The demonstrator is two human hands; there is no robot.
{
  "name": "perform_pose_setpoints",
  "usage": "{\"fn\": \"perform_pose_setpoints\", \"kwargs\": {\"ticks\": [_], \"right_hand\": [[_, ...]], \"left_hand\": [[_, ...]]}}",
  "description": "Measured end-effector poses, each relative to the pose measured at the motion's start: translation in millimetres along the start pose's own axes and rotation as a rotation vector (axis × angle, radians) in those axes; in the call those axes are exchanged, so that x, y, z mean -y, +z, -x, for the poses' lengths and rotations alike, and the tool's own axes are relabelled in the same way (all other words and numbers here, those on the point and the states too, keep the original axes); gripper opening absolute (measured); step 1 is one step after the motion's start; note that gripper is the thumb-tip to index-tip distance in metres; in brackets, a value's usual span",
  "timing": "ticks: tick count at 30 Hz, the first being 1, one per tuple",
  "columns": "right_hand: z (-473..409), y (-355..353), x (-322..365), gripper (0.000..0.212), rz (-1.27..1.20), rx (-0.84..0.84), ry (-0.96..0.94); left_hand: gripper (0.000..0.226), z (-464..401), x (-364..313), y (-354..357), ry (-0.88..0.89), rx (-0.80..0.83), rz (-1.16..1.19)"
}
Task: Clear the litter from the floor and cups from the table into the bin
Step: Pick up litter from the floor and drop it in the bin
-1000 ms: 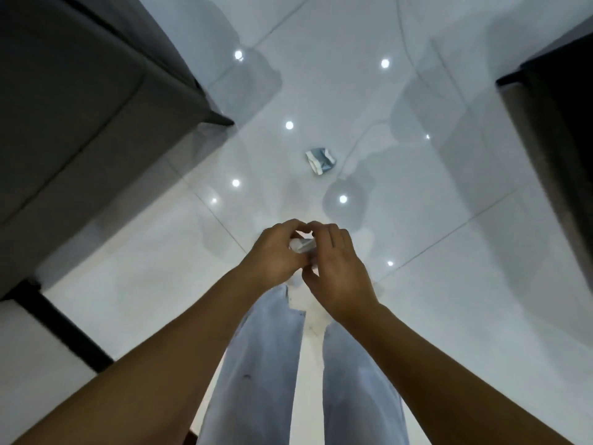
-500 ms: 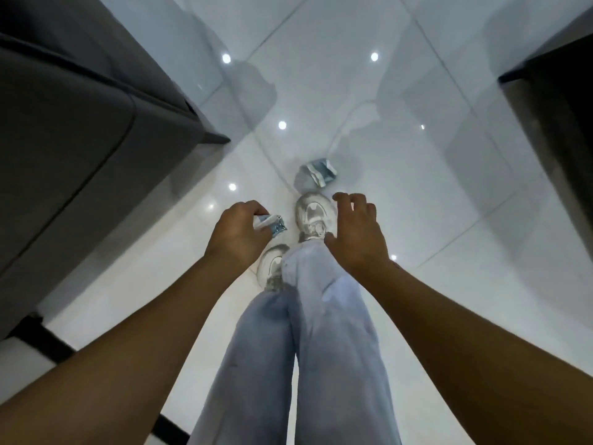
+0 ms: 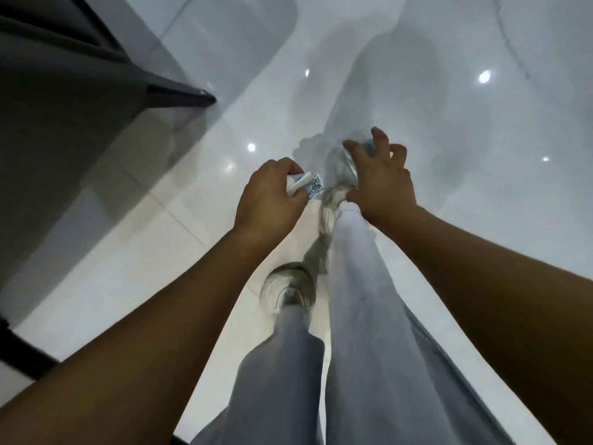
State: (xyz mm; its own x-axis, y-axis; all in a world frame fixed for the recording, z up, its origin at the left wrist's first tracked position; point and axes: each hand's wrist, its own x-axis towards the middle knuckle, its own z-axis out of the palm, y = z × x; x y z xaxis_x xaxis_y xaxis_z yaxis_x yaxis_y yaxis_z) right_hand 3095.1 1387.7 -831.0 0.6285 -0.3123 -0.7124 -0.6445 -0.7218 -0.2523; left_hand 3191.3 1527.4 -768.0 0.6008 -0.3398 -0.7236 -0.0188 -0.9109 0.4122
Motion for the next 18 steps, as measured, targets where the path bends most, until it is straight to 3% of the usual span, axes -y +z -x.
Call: {"fn": "perform_pose_setpoints", "kwargs": {"ticks": [5,10,18], "right_hand": [[-18,21,-1,0.058,-0.023,-0.02,-0.076],[-21,9,-9,0.042,-0.096,-0.093,-0.011],[36,-55,3,0.044,-0.123,-0.139,0.039]], "left_hand": [[0.014,-24,10,19,-0.007,0.016,0.005],[0.013,-32,7,19,-0.005,0.035,0.008],[0.01,5,-34,-27,0.018,0.021,-0.017]]}}
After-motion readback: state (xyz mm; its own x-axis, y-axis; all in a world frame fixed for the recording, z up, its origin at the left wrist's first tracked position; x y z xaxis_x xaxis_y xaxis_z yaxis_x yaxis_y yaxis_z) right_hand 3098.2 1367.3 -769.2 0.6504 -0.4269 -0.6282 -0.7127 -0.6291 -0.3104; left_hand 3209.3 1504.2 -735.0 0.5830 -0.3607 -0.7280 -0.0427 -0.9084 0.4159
